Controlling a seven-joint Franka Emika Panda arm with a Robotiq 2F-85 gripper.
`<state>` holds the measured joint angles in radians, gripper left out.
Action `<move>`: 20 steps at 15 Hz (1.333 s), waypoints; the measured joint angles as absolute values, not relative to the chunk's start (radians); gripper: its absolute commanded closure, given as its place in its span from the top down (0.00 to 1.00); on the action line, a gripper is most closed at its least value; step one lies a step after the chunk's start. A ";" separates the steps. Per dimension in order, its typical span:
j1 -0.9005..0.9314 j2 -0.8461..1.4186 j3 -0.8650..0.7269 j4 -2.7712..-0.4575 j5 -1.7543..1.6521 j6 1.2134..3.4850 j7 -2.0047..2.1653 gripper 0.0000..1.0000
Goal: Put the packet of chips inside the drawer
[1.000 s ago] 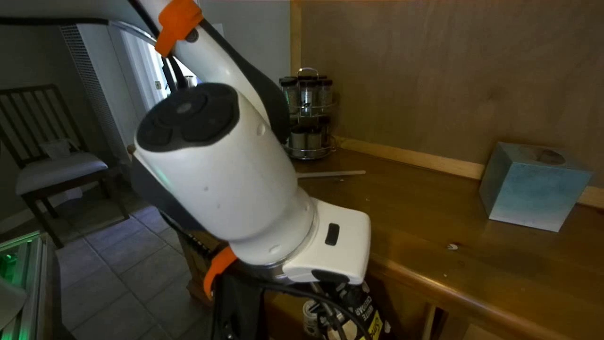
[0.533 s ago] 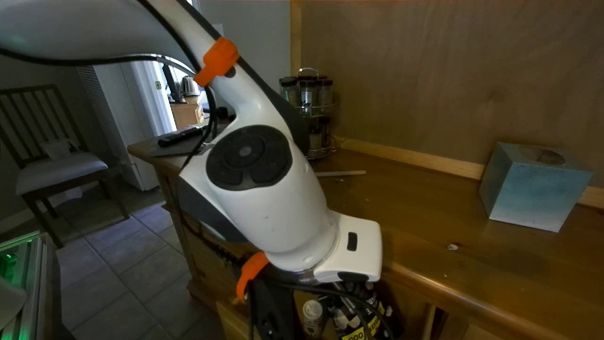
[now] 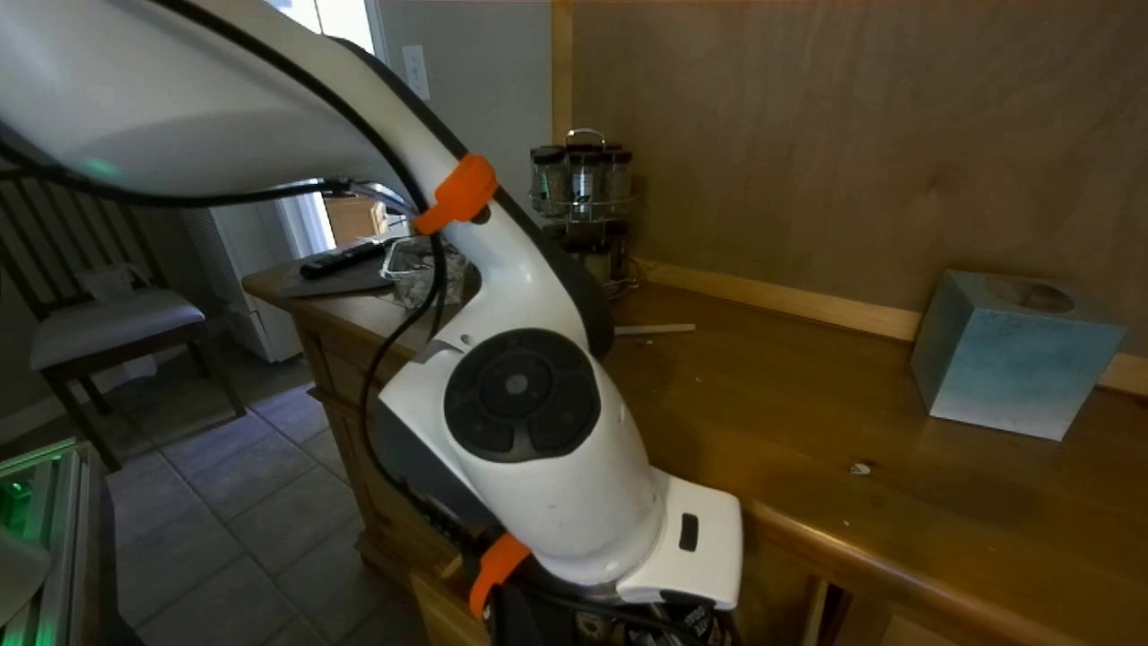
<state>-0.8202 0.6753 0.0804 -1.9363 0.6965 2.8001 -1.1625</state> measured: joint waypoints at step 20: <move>-0.833 0.533 0.106 -1.956 0.589 2.758 -1.061 1.00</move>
